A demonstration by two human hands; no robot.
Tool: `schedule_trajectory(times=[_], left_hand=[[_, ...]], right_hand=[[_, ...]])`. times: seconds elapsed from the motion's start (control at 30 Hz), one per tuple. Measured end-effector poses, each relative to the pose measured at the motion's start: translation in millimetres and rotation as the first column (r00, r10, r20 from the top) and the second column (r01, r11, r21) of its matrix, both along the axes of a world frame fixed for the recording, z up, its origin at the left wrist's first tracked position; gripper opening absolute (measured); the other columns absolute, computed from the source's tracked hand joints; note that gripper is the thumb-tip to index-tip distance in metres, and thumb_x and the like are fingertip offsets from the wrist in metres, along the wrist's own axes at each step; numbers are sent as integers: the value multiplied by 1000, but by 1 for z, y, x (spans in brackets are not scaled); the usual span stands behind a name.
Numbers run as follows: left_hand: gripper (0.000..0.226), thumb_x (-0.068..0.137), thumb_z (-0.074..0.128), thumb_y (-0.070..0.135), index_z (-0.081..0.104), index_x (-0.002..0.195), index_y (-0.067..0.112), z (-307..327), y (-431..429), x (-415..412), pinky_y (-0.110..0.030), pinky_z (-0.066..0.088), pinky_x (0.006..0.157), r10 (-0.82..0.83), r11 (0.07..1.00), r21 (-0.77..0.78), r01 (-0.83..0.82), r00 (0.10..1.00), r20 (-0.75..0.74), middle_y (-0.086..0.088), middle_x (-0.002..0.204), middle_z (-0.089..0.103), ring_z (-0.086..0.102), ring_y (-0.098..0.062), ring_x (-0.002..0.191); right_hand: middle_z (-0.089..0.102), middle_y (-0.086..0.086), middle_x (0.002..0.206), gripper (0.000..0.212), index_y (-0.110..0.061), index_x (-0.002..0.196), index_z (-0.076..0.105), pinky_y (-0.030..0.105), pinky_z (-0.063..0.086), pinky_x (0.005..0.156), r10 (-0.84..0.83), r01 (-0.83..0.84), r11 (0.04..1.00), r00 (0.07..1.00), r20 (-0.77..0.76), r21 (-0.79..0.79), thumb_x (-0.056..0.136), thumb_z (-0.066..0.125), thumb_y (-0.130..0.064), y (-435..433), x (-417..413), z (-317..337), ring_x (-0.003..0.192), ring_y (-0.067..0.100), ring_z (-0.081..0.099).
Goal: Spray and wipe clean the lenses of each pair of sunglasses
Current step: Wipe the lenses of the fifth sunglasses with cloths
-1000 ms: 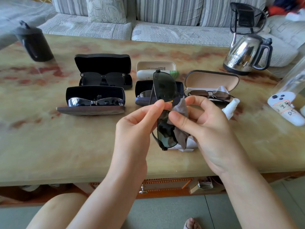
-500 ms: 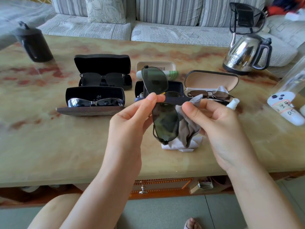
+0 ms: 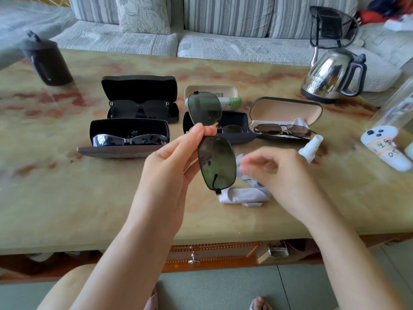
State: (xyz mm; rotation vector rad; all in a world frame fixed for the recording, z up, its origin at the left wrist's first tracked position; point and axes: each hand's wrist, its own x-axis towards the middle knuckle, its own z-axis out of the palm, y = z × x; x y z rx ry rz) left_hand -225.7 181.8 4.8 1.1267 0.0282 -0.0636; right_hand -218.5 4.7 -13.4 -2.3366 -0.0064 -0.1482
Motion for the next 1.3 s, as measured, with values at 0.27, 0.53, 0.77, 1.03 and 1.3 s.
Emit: schedule_trajectory(times=[0.27, 0.53, 0.77, 1.03, 1.3], left_hand=[[22, 77, 60, 36, 74, 83, 21, -2, 7, 7, -28, 53, 86, -10, 1000, -25, 10, 1000, -2, 5, 88, 72, 66, -9, 86], [21, 78, 59, 35, 75, 78, 22, -3, 7, 7, -25, 54, 81, -16, 1000, -25, 16, 1000, -9, 5, 86, 72, 66, -7, 83], [23, 78, 59, 36, 76, 83, 20, -4, 1, 3, -25, 51, 80, -19, 1000, 4, 19, 999, -25, 3, 90, 74, 67, -9, 85], [28, 80, 58, 34, 75, 88, 14, -2, -7, -1, -22, 54, 65, -76, 997, 10, 76, 997, -12, -3, 84, 72, 66, -12, 74], [27, 78, 62, 32, 76, 90, 11, -5, -10, -3, -22, 56, 69, -2, 999, 49, 0, 999, 45, -8, 90, 75, 70, -15, 82]], right_hand=[[50, -16, 91, 10, -30, 86, 60, 12, 28, 59, 145, -240, 857, 961, -235, -456, 86, 70, -30, 10, -8, -17, 90, 5, 47], [67, -12, 78, 10, -27, 83, 64, 29, 47, 70, 82, -84, 977, 996, 22, 194, 91, 64, -22, -1, -5, -5, 73, 12, 60], [69, 5, 83, 29, -13, 93, 63, 29, 49, 65, 216, -151, 604, 976, 22, 783, 73, 64, -34, -1, -17, 22, 74, 20, 64], [70, 6, 82, 7, -17, 85, 71, 23, 54, 68, 327, -234, 528, 943, 59, 816, 81, 71, -22, 10, -22, 24, 77, 17, 67], [72, 6, 78, 26, -13, 80, 75, 20, 52, 61, 122, -81, 549, 992, 16, 832, 76, 63, -36, 24, -21, 20, 69, 13, 66]])
